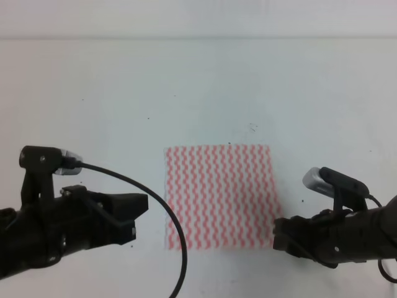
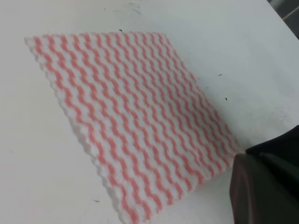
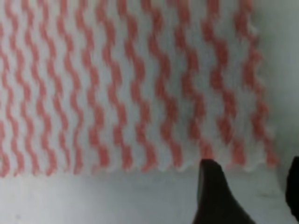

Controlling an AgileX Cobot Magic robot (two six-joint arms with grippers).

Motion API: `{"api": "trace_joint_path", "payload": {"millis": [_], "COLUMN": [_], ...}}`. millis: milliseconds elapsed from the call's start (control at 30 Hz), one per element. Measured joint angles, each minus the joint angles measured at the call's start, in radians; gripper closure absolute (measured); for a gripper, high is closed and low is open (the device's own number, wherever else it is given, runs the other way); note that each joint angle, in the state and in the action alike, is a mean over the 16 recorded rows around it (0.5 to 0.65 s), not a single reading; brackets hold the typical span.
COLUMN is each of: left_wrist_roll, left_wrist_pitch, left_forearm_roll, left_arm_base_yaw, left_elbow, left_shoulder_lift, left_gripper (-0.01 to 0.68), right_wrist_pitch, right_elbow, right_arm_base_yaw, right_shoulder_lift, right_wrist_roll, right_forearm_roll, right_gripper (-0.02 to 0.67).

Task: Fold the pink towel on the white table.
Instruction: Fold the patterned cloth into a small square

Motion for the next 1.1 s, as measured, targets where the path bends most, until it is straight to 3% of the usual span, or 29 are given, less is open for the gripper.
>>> {"api": "trace_joint_path", "payload": {"millis": [633,1100], "left_wrist_roll": [0.000,0.013], "left_wrist_pitch": [0.013,0.014], "left_forearm_roll": [0.000,0.010], "left_arm_base_yaw": [0.000,0.000], "left_elbow": [0.000,0.000], "left_shoulder_lift": [0.003,0.002], "left_gripper": [0.677,0.676], "right_wrist_pitch": [0.043,0.040], "right_elbow": [-0.070,-0.075], "right_arm_base_yaw": [-0.001,-0.001], "right_shoulder_lift": [0.073,0.075], "right_wrist_roll": [-0.004,-0.004], "right_forearm_roll": [0.017,0.006], "right_gripper": [0.360,0.570]}}
